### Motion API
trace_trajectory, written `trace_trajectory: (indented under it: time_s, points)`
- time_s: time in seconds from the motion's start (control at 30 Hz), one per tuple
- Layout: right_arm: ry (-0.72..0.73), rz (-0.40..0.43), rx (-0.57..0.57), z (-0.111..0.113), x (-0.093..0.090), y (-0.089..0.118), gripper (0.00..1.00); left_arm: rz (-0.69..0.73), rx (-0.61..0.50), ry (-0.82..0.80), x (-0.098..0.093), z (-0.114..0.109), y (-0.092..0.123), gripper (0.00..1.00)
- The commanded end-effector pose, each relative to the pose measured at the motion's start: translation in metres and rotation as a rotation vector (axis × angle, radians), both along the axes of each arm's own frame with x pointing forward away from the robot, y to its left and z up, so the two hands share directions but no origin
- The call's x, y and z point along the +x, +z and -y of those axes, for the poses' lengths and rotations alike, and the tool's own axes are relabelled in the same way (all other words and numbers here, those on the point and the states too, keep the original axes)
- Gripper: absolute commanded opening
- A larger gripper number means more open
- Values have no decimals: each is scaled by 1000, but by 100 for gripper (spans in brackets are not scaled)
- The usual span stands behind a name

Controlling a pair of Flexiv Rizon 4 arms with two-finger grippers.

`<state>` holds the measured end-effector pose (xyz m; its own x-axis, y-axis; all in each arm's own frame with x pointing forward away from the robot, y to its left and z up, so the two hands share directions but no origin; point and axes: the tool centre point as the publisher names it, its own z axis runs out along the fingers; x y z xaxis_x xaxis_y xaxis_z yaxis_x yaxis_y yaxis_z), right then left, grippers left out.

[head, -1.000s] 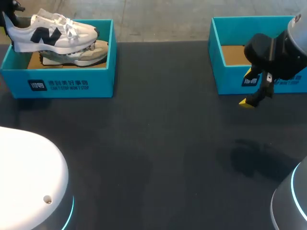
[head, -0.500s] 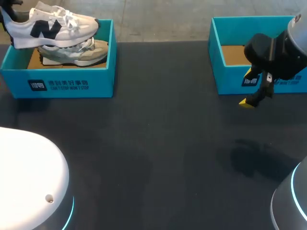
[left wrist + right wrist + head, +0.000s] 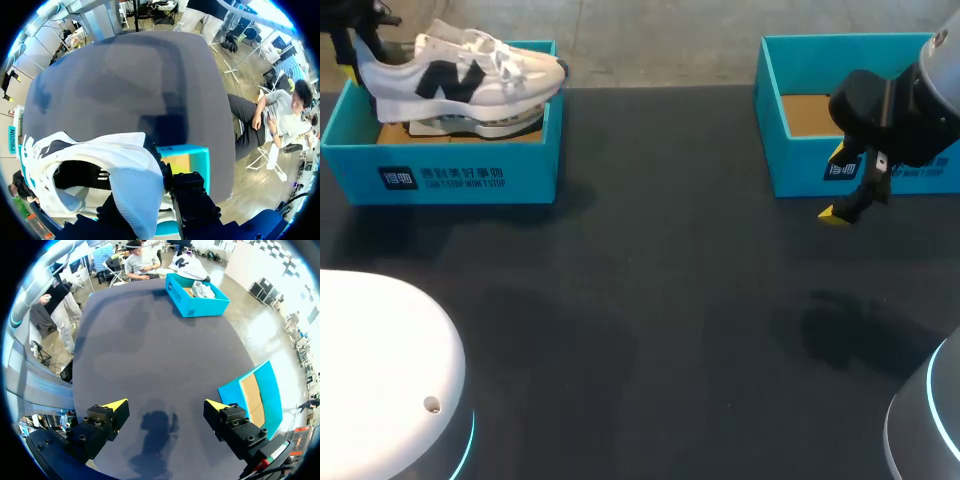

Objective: Take the shoe out of the shoebox, open the shoe tongue, remove and reinsert the insole, then place the shoe into the shoebox

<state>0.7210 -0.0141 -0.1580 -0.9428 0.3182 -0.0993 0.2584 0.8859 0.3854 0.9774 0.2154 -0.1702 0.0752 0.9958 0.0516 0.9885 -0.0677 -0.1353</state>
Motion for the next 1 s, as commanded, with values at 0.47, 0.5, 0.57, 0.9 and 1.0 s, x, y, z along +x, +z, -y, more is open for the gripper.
trace_trajectory:
  time_s: [0.47,0.5,0.57,0.9,1.0]
  points:
    - [-1,-2,-2,-1,2,-1,100,48,23,31,-87,87,4,0]
    - [-1,-2,-2,-1,2,-1,100,46,23,32,-90,91,3,0]
    - [-1,-2,-2,-1,2,-1,100,40,23,37,-95,101,2,0]
    - [-1,-2,-2,-1,2,-1,100,34,22,25,-122,155,-4,0]
    - [-1,-2,-2,-1,2,-1,100,36,21,16,-130,171,-7,0]
